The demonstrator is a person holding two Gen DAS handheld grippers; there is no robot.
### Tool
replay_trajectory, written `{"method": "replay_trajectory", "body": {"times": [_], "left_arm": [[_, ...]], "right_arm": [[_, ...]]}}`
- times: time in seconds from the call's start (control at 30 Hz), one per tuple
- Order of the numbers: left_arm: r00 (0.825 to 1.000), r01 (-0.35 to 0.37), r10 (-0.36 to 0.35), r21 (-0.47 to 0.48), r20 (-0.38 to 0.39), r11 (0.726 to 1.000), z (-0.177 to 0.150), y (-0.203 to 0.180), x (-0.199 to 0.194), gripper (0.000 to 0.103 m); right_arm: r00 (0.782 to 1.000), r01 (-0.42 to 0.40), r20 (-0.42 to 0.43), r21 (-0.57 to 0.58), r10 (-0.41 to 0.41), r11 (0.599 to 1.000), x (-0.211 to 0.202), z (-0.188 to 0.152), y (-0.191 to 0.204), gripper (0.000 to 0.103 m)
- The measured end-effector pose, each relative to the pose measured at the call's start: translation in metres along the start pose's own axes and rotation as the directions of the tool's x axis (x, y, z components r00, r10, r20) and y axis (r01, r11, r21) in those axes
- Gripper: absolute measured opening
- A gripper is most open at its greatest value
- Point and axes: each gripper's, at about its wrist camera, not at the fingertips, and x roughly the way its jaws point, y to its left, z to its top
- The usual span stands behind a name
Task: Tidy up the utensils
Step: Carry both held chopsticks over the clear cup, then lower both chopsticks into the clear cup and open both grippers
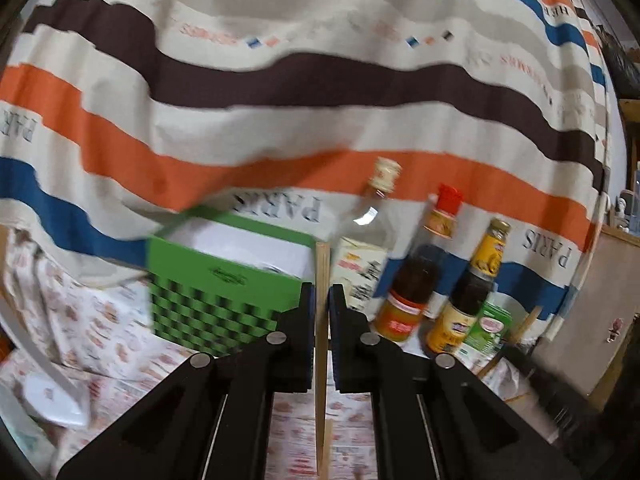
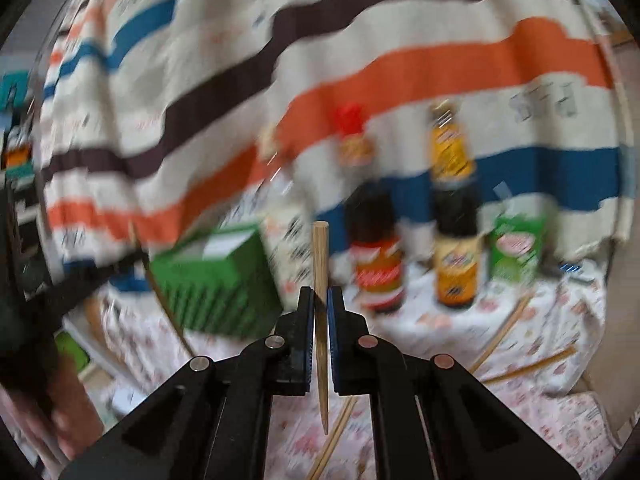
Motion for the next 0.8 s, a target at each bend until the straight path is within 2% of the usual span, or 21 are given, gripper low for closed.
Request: {"method": "replay_trajectory", "body": {"times": [0.17, 0.23, 0.33, 0.47, 0.57, 0.63, 0.73, 0.8], "left_arm": [[0.995, 0.090, -0.091, -0.021, -0.036, 0.996, -0.001, -0.037, 0.030, 0.006], [0.990, 0.133, -0.135, -0.052, -0.033, 0.990, 0.003, -0.051, 0.037, 0.006], [0.982, 0.184, -0.186, -0.108, -0.015, 0.977, 0.006, -0.068, 0.042, 0.006], [0.981, 0.193, -0.193, -0.141, 0.014, 0.971, 0.004, -0.084, 0.051, 0.006], [0.989, 0.142, -0.140, -0.051, 0.057, 0.988, -0.002, -0.105, 0.063, 0.006], [0.985, 0.160, -0.157, -0.038, 0.078, 0.986, -0.010, -0.110, 0.075, 0.006], [0.988, 0.152, -0.152, -0.018, -0.014, 0.988, -0.019, -0.116, 0.102, 0.006], [0.993, 0.106, -0.106, 0.009, -0.051, 0.994, -0.025, -0.121, 0.115, 0.006]], "right_arm": [[0.997, 0.010, 0.080, 0.059, -0.014, 0.998, -0.017, 0.024, -0.037, 0.008], [0.991, 0.042, 0.123, 0.063, -0.050, 0.997, -0.015, 0.027, -0.056, 0.008], [0.987, 0.084, 0.135, 0.038, -0.089, 0.996, -0.010, 0.031, -0.080, 0.008], [0.996, 0.083, 0.043, 0.002, -0.083, 0.997, 0.012, 0.029, -0.099, 0.008], [0.997, 0.071, -0.005, -0.009, -0.071, 0.997, 0.027, 0.025, -0.107, 0.008], [0.996, 0.061, -0.064, -0.013, -0.062, 0.998, 0.039, 0.020, -0.111, 0.008], [0.990, 0.060, -0.127, -0.014, -0.061, 0.998, 0.052, 0.013, -0.117, 0.008], [0.986, 0.047, -0.159, -0.004, -0.047, 0.999, 0.059, 0.010, -0.122, 0.008]]}}
